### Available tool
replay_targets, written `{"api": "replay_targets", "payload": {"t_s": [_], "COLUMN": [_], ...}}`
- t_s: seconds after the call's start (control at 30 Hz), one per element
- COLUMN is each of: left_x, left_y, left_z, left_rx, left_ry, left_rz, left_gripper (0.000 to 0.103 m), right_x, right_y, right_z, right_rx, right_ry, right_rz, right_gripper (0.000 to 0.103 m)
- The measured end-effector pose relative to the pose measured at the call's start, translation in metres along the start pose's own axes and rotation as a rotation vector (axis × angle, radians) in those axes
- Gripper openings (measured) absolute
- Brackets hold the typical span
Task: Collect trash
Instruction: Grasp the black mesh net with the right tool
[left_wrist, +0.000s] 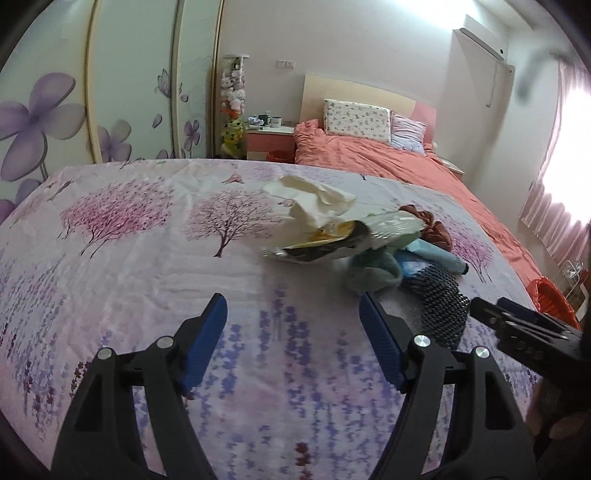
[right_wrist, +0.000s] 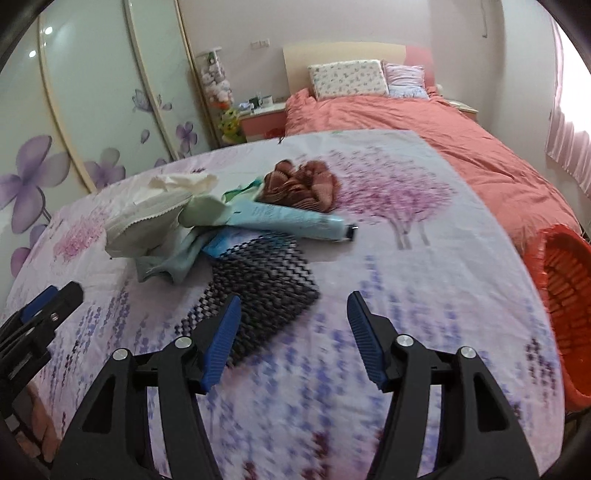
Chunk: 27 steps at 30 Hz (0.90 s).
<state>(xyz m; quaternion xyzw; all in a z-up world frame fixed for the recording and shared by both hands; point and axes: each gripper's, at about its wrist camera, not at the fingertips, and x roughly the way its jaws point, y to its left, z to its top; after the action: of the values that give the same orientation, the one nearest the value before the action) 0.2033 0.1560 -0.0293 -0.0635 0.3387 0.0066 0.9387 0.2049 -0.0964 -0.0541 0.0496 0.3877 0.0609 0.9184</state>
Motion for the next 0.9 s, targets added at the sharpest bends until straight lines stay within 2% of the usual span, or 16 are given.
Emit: {"api": "replay_targets", "payload": {"t_s": [0.27,0.33,0.5,0.57,0.7,0.9], "left_x": [0.007,0.008,0.009,0.009,0.008,0.013], "left_y": [0.011,0.010,0.004,0.001,-0.008,-0.029], "left_z": [0.000,0.000,0.002,0.003,0.007,0.018], "left_rx": [-0.023,-0.025,-0.025,-0.026,-0.026,-0.009], "left_ry": [0.010,0.009,0.007,0.006,0.002,0.001], "left_rz": [-0.012,-0.019,-0.039,-0.047,-0.062,-0.078], "left_gripper": [0.074,0.075,0.075,0.075,0.075,0.076], "right_x": [0.030,0.028,0.022,0.019,0.014,0.003], "right_y": [0.011,0.016,0.018,0.018,0.013,-0.012], "right_z": [-0.002,-0.006,-0.009,-0.011,-0.015,-0.016], "right_rx": [0.010,-0.020,-0.033,-0.040,-0.053,-0.021], "right_ry": [0.089,0.068,0.064,0.062,0.056,0.039], "right_rz": [-0.010,-0.024,0.002,0.011,0.012,-0.032], "right_gripper": [0.065,0.058,0.021,0.014,0.011,0.011]}}
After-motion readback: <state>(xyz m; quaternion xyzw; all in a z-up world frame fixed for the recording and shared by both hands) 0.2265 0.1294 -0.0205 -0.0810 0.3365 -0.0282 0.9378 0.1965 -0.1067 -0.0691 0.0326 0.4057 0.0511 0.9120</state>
